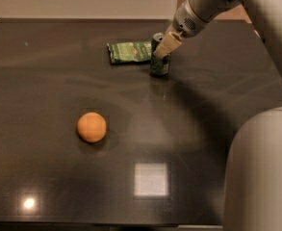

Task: Move green can near green jalapeno chip bag

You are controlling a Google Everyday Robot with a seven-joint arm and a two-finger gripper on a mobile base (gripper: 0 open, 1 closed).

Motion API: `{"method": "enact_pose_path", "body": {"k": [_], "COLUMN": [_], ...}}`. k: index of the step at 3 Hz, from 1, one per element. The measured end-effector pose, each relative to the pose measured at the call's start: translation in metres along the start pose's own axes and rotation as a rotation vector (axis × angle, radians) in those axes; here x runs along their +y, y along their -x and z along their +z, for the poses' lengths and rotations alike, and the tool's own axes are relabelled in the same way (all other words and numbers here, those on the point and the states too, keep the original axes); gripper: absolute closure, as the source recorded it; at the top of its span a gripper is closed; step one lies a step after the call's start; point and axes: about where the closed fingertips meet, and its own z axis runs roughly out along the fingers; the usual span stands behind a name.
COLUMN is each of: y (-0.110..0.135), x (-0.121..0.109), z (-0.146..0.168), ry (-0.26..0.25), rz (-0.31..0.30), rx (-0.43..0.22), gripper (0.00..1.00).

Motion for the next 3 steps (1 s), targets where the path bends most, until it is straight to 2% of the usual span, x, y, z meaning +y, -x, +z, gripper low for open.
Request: {"method": "enact_pose_path", "body": {"k": [1,2,3], "y": [-0.0057,-0.0053,-0.0053], "x": [-0.0043,-0.0042,-0.0042], "z": [0.0051,0.0085,0.0086], "ry": [0.014,0.018,0.018], "rz": [-0.007,-0.007,-0.007], "rx": [0.013,0.013,0.013], "gripper": [0.15,0.0,0.0]}}
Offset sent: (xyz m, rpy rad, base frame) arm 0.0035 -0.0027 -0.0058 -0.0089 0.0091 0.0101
